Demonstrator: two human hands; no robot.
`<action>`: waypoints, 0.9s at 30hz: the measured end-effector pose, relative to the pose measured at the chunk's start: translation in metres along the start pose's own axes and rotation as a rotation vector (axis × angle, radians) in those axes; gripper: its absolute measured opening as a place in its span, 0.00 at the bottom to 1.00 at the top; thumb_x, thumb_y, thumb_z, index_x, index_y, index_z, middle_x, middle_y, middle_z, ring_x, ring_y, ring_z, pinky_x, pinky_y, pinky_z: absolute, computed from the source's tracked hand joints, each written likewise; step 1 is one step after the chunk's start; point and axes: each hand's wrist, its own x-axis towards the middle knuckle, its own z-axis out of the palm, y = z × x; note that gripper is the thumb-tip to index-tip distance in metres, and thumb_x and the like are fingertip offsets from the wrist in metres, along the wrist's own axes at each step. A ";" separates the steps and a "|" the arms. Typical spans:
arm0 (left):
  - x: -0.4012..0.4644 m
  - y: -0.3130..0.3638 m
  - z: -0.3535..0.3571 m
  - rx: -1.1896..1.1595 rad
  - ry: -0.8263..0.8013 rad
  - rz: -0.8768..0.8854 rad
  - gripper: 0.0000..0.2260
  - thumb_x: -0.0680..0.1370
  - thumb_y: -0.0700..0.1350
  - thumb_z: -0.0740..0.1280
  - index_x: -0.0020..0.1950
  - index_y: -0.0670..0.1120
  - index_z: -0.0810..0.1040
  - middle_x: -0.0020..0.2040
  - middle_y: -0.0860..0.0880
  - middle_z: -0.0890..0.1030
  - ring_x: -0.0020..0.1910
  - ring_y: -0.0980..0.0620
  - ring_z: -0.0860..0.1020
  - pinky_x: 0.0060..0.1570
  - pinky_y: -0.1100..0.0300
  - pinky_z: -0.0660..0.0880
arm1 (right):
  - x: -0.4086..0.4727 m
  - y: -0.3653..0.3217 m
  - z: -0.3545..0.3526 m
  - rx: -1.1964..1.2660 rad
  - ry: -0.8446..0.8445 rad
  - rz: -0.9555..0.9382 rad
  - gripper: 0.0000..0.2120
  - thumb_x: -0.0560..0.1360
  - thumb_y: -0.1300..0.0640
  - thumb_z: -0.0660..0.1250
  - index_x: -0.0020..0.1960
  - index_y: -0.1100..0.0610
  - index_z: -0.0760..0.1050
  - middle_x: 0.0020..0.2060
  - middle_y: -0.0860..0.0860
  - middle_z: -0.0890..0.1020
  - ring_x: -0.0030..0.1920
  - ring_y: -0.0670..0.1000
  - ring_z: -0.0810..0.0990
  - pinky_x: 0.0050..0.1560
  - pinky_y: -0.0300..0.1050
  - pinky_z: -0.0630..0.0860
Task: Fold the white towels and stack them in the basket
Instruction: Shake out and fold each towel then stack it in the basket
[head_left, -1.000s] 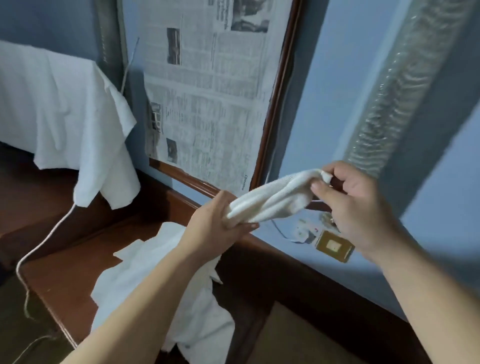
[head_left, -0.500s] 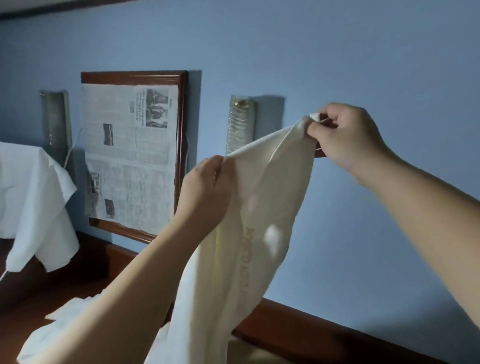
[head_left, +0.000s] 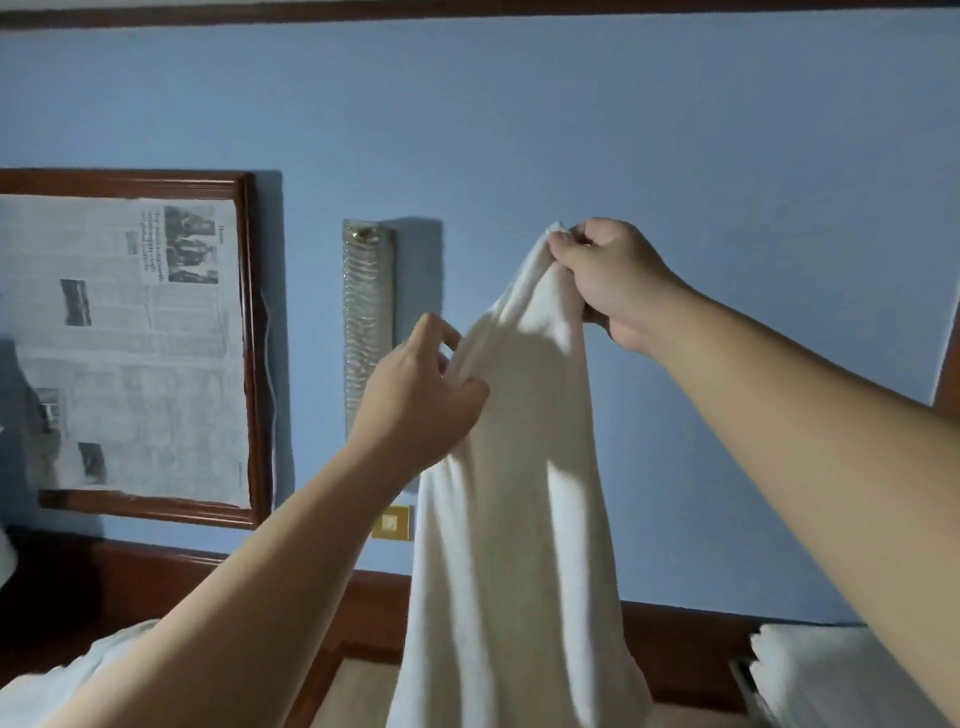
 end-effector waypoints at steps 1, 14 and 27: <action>-0.004 0.000 -0.001 -0.005 0.003 0.001 0.13 0.72 0.46 0.71 0.52 0.55 0.71 0.41 0.57 0.79 0.40 0.56 0.78 0.37 0.58 0.73 | -0.003 -0.005 0.001 -0.023 -0.006 -0.009 0.13 0.84 0.47 0.64 0.51 0.56 0.78 0.44 0.54 0.81 0.43 0.53 0.82 0.43 0.50 0.81; 0.010 0.065 -0.022 -0.372 -0.212 -0.053 0.13 0.81 0.53 0.69 0.43 0.45 0.83 0.30 0.55 0.76 0.27 0.57 0.70 0.27 0.65 0.68 | -0.080 -0.026 -0.005 0.019 0.024 0.043 0.14 0.80 0.45 0.72 0.55 0.55 0.81 0.48 0.51 0.87 0.47 0.52 0.88 0.50 0.51 0.84; -0.002 0.154 -0.056 -0.175 -0.065 -0.030 0.10 0.83 0.52 0.63 0.50 0.47 0.79 0.39 0.51 0.79 0.36 0.52 0.76 0.33 0.60 0.68 | -0.222 0.059 -0.051 0.277 -0.121 0.332 0.18 0.84 0.47 0.66 0.62 0.61 0.79 0.58 0.63 0.84 0.56 0.63 0.84 0.55 0.58 0.75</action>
